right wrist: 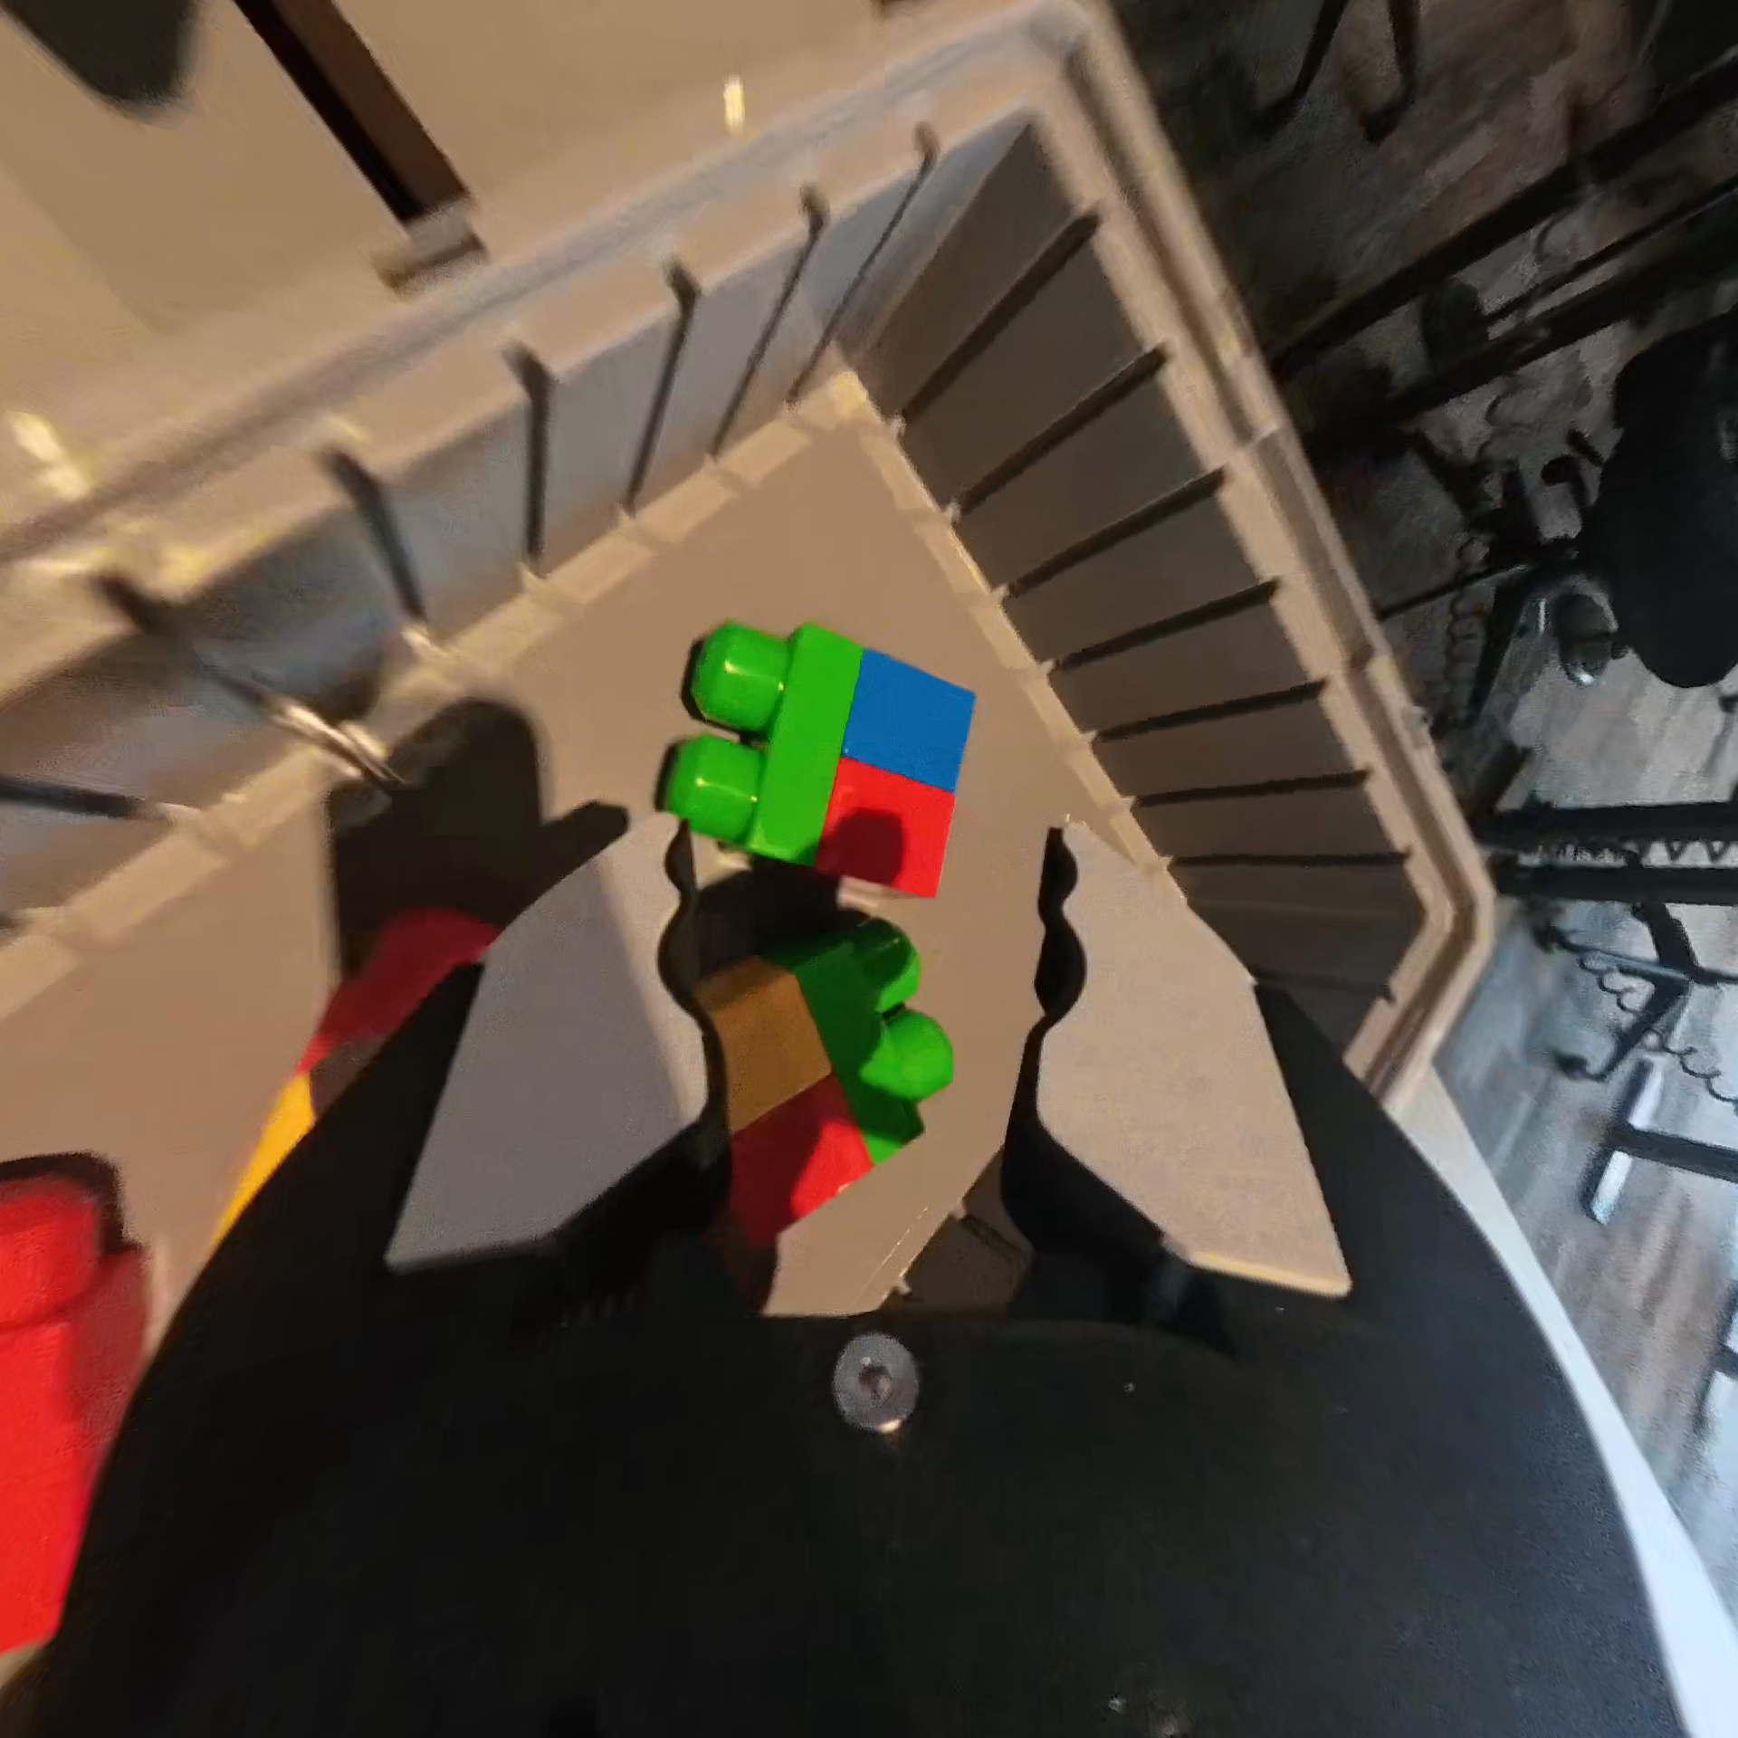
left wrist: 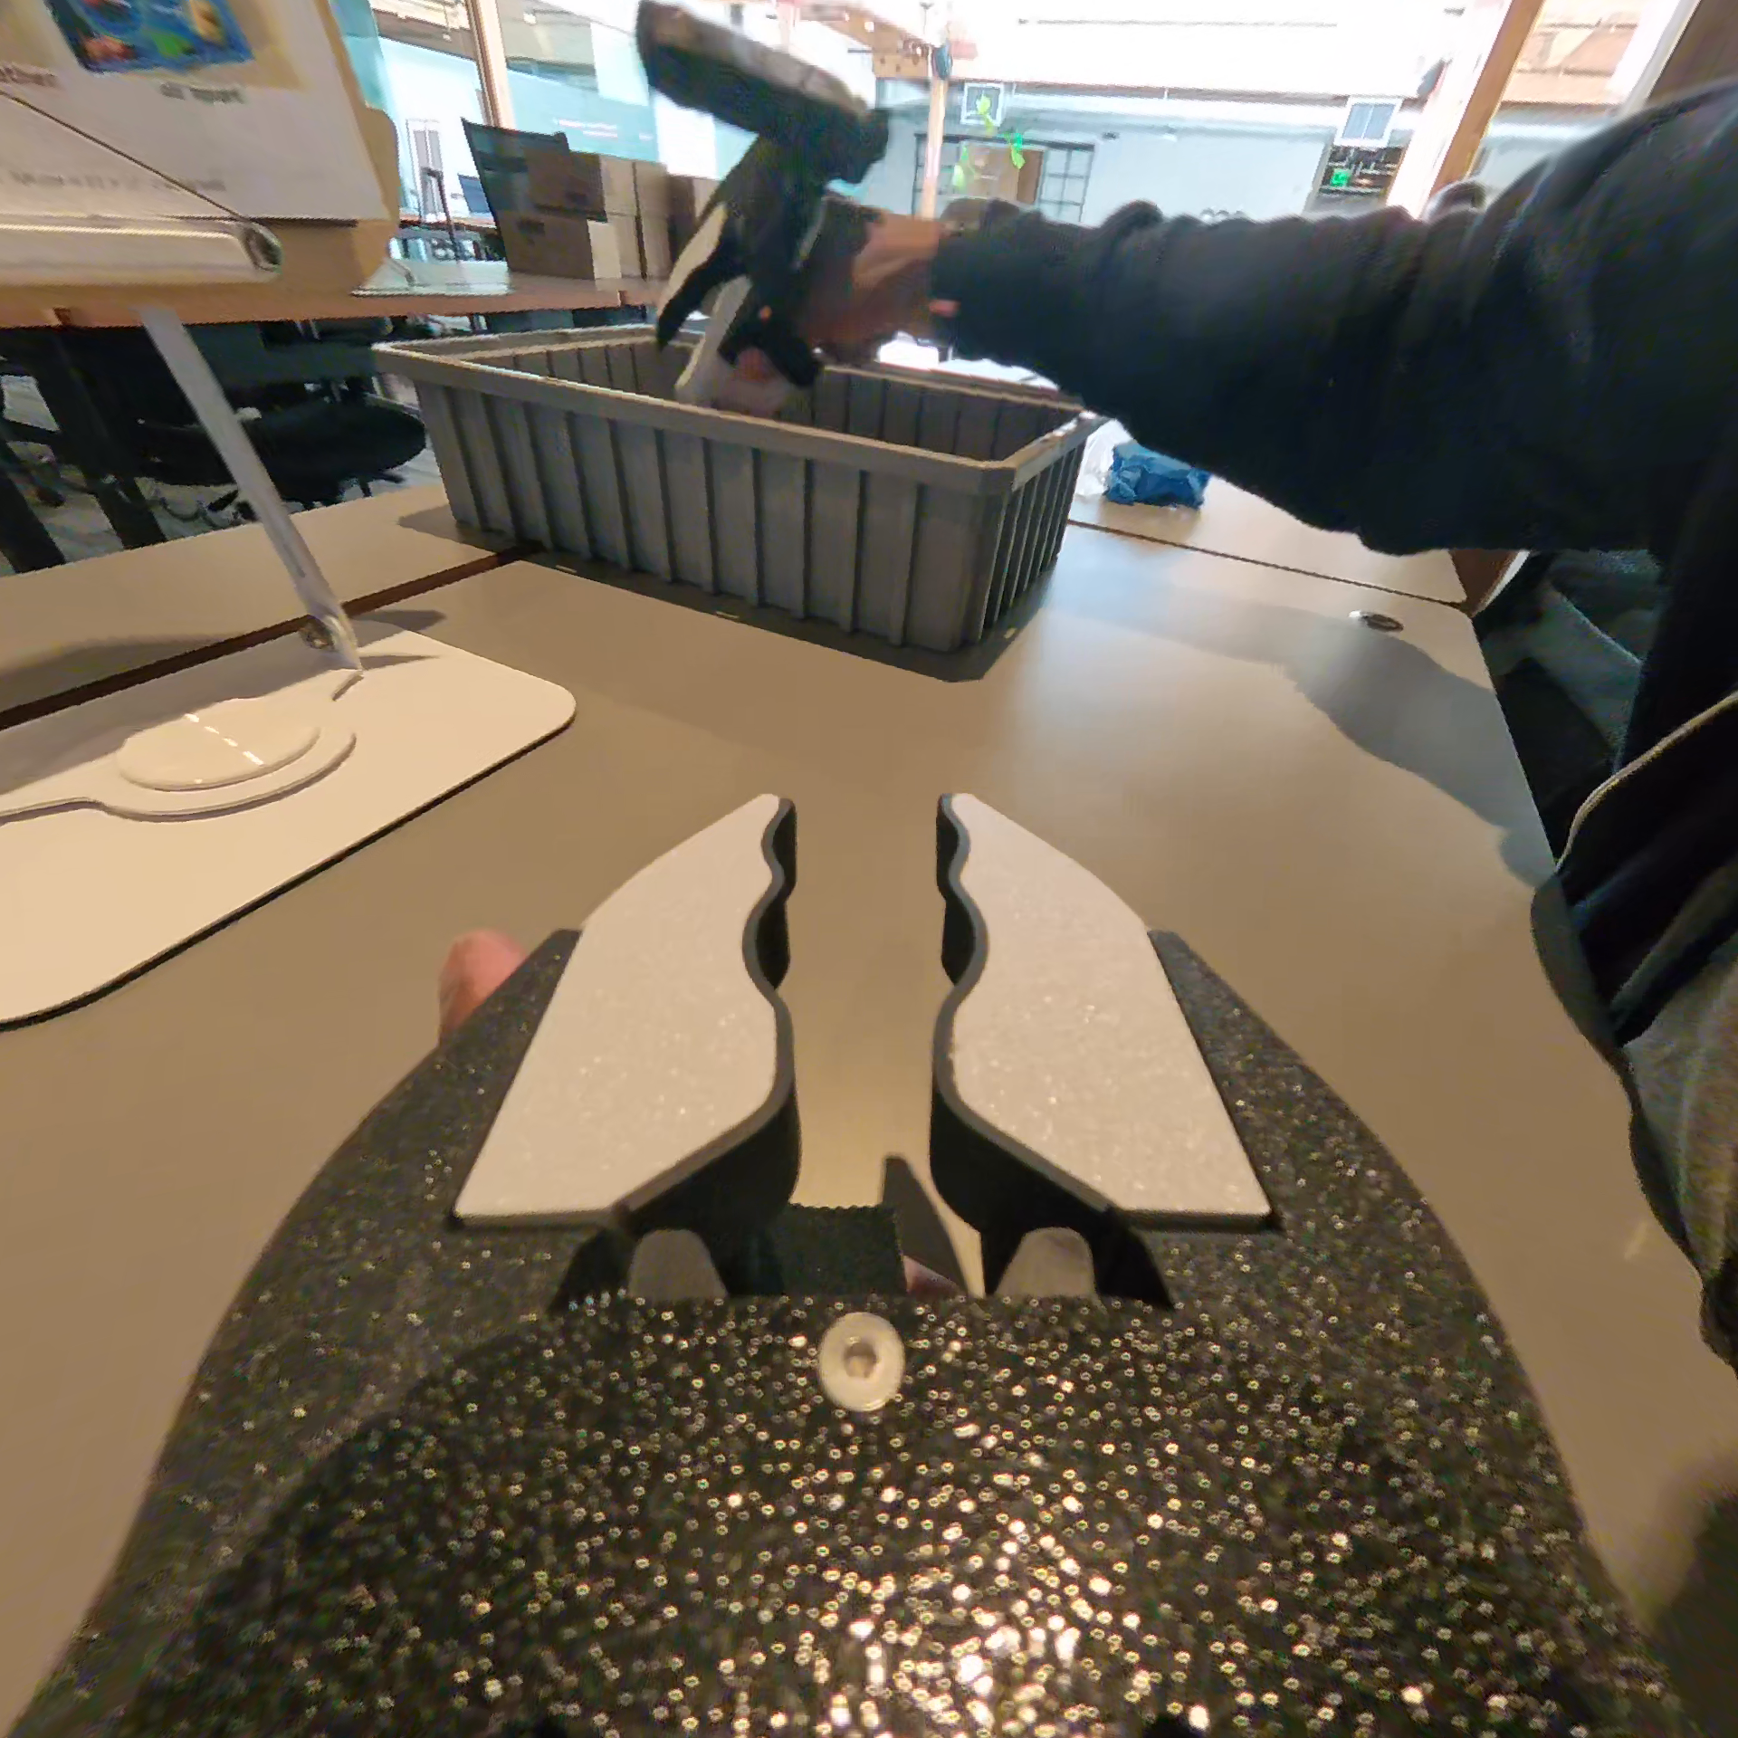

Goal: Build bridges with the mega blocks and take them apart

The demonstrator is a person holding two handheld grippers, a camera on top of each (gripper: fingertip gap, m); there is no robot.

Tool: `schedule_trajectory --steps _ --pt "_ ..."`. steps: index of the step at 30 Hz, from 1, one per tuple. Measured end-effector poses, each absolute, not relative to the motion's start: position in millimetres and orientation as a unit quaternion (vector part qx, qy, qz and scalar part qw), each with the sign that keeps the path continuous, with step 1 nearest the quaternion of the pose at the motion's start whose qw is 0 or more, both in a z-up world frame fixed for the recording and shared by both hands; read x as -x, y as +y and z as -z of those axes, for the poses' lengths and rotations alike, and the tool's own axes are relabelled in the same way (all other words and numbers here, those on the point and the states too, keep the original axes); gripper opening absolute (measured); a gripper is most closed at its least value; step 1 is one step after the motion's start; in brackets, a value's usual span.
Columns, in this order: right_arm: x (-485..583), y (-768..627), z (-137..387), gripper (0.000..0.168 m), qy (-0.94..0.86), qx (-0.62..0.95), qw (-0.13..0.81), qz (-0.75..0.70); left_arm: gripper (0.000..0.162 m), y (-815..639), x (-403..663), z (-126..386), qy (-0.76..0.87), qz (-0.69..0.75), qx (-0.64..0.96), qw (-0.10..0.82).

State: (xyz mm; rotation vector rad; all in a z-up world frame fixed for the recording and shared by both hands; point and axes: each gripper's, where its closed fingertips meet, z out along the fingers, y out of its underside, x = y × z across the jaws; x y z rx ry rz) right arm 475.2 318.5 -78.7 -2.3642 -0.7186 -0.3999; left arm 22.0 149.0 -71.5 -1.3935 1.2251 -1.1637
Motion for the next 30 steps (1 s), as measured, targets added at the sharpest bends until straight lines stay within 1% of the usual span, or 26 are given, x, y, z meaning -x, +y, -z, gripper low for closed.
schedule_trajectory --steps 3,5,7,8,11,15,17,19,23,25,28,30 --pt "-445 289 25 0.069 -0.261 0.87 0.406 0.102 0.028 155 -10 69 0.483 0.468 0.573 0.468" --pt "-395 255 -15 0.061 -0.286 0.832 0.475 0.034 0.029 159 -2 63 0.474 0.467 0.571 0.481" --pt "-331 213 -39 0.056 -0.338 0.792 0.508 -0.016 0.031 164 6 56 0.467 0.462 0.57 0.493" --pt "-299 193 -41 0.055 -0.371 0.778 0.507 -0.023 0.033 168 9 52 0.466 0.454 0.572 0.499" --pt "-209 147 -17 0.053 -0.457 0.748 0.481 -0.02 0.036 179 20 38 0.479 0.412 0.575 0.52" --pt "-119 124 45 0.047 -0.488 0.737 0.461 -0.076 0.039 198 43 4 0.483 0.355 0.582 0.549" --pt "-93 124 77 0.039 -0.475 0.743 0.459 -0.111 0.04 209 62 -16 0.48 0.322 0.593 0.56" --pt "-76 127 100 0.027 -0.451 0.751 0.459 -0.146 0.04 221 85 -34 0.477 0.277 0.611 0.567" --pt "-67 133 119 0.0 -0.411 0.756 0.48 -0.171 0.038 258 153 -65 0.478 0.136 0.656 0.568" --pt "-69 132 122 0.0 -0.405 0.759 0.477 -0.181 0.038 281 187 -70 0.484 0.083 0.684 0.54" --pt "-74 131 122 0.0 -0.402 0.76 0.474 -0.188 0.04 333 236 -65 0.474 0.016 0.73 0.491" --pt "-73 129 121 0.0 -0.404 0.757 0.474 -0.2 0.042 368 258 -47 0.478 0.004 0.763 0.435"
